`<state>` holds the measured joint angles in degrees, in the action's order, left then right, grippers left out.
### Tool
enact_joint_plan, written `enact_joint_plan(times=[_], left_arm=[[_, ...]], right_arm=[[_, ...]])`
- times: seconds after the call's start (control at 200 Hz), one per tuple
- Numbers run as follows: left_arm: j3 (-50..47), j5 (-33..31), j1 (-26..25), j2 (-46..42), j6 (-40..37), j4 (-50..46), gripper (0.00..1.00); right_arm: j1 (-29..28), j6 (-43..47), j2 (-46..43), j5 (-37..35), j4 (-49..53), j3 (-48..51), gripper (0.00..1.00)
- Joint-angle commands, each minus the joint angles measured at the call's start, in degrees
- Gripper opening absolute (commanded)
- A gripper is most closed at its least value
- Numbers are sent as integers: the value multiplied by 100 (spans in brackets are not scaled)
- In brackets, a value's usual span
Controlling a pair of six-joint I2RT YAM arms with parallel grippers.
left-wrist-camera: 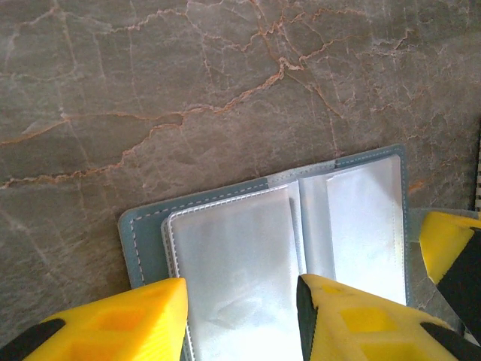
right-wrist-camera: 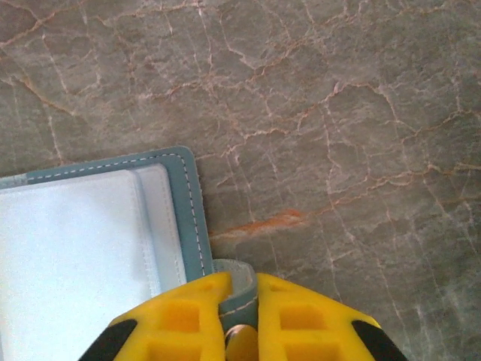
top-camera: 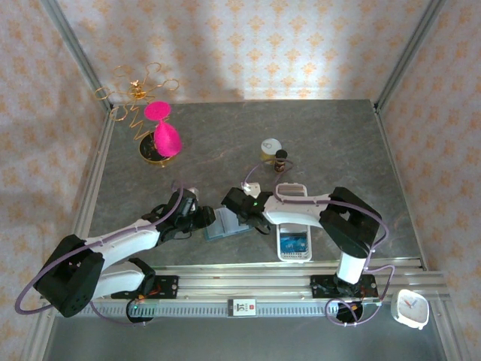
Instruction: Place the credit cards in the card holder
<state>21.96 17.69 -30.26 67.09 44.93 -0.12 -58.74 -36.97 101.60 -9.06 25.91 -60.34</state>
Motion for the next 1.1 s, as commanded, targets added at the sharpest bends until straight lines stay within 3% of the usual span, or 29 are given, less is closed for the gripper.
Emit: enact_joint_plan(times=[0.0, 0.355, 0.521, 0.701, 0.846, 0.931, 0.986, 1.096], left_arm=[[-47, 59, -3, 6, -28, 133, 44], [-69, 49, 0, 58, -29, 204, 44], [-16, 36, 3, 94, -80, 163, 44], [-20, -10, 3, -9, -96, 111, 44], [-25, -38, 3, -107, -107, 68, 44], [2, -65, 2, -148, -133, 23, 44], [4, -78, 0, -169, -133, 20, 44], [-7, -77, 0, -188, -125, 33, 44]], right_arm=[[-115, -147, -295, -210, 263, 124, 10], [-135, -410, -867, -168, 135, 696, 9], [-138, -138, -1101, -212, 8, 716, 30], [-118, 492, -1760, -344, -194, 631, 43], [-64, 1639, -2550, -377, -310, 532, 47], [-9, 2531, -3158, -391, -450, 613, 62], [3, 3475, -3618, -217, -597, 778, 71], [3, 5638, -4504, 524, -607, 1342, 77]])
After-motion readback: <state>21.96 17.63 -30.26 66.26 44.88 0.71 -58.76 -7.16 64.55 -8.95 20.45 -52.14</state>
